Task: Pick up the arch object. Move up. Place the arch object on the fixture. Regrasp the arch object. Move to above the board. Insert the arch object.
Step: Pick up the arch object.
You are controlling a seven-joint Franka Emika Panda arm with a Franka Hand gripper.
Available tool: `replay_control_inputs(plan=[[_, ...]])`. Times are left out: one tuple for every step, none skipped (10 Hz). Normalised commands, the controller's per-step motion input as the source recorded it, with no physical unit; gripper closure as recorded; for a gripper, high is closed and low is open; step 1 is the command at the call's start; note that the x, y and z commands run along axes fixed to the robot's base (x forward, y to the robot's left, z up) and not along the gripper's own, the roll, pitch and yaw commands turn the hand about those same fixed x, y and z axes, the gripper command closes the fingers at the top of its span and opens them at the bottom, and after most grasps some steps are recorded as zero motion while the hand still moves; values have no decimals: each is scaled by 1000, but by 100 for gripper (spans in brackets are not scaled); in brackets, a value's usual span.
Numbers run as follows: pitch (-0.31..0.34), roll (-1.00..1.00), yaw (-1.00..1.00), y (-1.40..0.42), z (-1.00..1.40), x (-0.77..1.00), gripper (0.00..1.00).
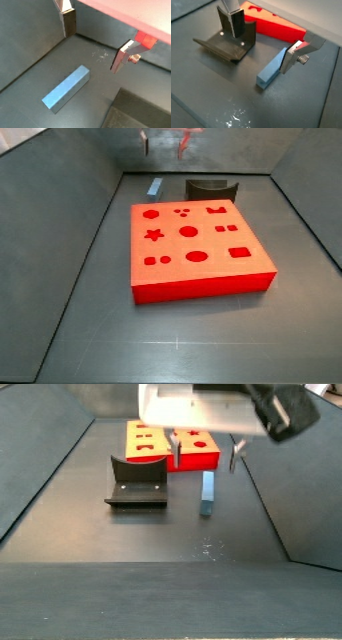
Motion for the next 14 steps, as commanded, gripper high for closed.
replay_control_inputs(plan=[[-50, 0, 0, -60, -1000, -83, 0], [-37, 0, 0, -74, -1000, -109, 0], [-6, 14, 0, -174, -1000, -40, 0], [-11, 20, -26, -223, -1000, -29, 0], [-19, 50, -49, -211, -1000, -6, 0], [-24, 101, -37, -149, -1000, -26, 0], [-63, 7, -11, 43, -834, -140, 0], [0, -199, -57, 626, -89, -297, 0], [-9, -204, 0, 571, -23, -280, 0], [0, -21, 0, 0, -37, 0, 0], [-26, 6, 0, -51, -217, -106, 0], [0, 153, 0, -357, -277, -226, 0], [0, 34, 0, -129, -20, -163, 0], [-11, 0, 0, -34, -77, -140, 0]])
